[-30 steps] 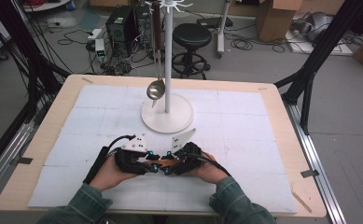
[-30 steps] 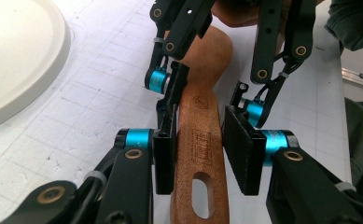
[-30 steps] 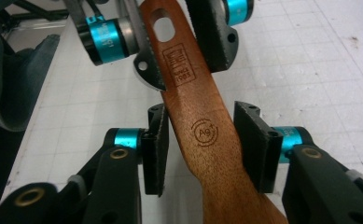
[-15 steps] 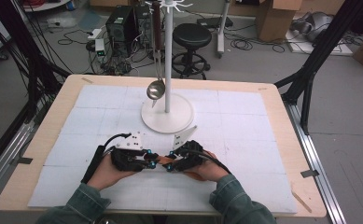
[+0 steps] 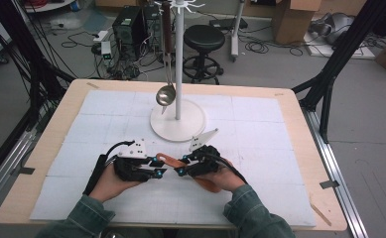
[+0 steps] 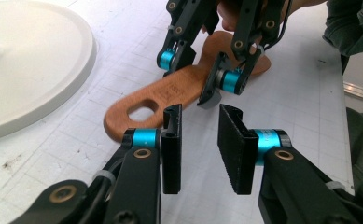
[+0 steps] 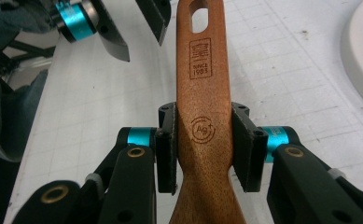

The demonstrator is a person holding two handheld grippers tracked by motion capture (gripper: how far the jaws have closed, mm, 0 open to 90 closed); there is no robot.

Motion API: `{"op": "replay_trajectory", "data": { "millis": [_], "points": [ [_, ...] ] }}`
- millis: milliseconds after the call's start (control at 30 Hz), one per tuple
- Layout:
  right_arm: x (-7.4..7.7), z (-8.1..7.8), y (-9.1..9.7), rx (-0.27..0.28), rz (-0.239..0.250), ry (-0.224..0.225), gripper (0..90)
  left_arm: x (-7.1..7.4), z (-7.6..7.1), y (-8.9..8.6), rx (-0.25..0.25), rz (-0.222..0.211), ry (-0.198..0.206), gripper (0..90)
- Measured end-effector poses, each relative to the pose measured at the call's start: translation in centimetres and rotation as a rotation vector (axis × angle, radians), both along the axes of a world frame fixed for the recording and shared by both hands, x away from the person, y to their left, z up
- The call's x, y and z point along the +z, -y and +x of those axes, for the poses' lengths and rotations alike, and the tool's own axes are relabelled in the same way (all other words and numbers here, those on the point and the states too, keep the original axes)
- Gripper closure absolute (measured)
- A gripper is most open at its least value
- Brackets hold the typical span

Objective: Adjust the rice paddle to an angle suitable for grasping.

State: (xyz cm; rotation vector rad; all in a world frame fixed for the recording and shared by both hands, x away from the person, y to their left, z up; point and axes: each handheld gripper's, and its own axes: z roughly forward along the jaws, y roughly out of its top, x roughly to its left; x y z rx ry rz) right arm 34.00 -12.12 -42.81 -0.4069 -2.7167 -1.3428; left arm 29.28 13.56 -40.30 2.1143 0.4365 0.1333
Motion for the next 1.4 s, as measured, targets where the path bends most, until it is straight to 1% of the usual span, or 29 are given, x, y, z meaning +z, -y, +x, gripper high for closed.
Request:
{"op": "replay_trajectory", "data": {
  "millis": [67,100,133,200,267,333,400,433,533,567,767,933,1033,1200,1400],
  "points": [
    [0.1,0.0,0.1,-0.003,0.000,-0.007,66.1,0.0,0.0,0.0,0.001,-0.004,0.002,69.6],
    [0.1,0.2,0.3,-0.020,0.012,-0.011,66.1,0.0,-0.1,-0.1,0.007,-0.008,0.001,69.3],
    [0.2,0.2,0.4,-0.025,0.019,-0.014,66.1,0.0,-0.1,-0.2,0.007,-0.010,-0.001,69.2],
    [0.3,0.2,0.4,-0.034,0.020,-0.018,66.2,0.0,0.0,-0.3,0.008,-0.008,-0.001,68.6],
    [0.6,0.4,0.7,-0.058,0.052,-0.023,66.2,0.0,0.0,-0.4,0.011,-0.005,-0.003,68.0],
    [0.9,0.4,0.8,-0.072,0.071,-0.026,66.3,-0.1,0.0,-0.4,0.012,-0.005,-0.004,67.3],
    [1.1,0.5,0.9,-0.080,0.078,-0.022,66.3,-0.1,0.0,-0.4,0.012,-0.007,-0.005,66.6],
    [1.4,0.6,1.0,-0.092,0.104,-0.033,66.4,-0.1,0.0,-0.4,0.014,-0.003,-0.002,66.3],
    [1.8,0.6,1.1,-0.097,0.113,-0.028,66.5,-0.1,0.0,-0.4,0.017,-0.006,-0.004,65.4],
    [2.2,0.7,1.1,-0.103,0.127,-0.029,66.6,-0.1,0.0,-0.4,0.014,-0.001,-0.002,65.1],
    [2.9,0.9,1.2,-0.122,0.180,-0.035,67.0,-0.1,0.0,-0.4,0.020,-0.007,-0.005,63.7],
    [3.3,1.0,1.4,-0.131,0.202,-0.034,67.2,0.0,0.0,-0.4,0.022,-0.013,-0.004,62.0],
    [3.8,1.1,1.6,-0.142,0.241,-0.033,67.7,0.0,0.1,-0.5,0.025,-0.008,-0.005,60.7],
    [4.1,1.2,2.0,-0.160,0.265,-0.030,68.3,0.0,0.0,-0.5,0.027,-0.008,-0.004,60.4],
    [4.4,1.3,2.6,-0.182,0.284,-0.014,69.0,0.0,0.0,-0.6,0.030,-0.010,-0.001,59.9]
  ]
}}
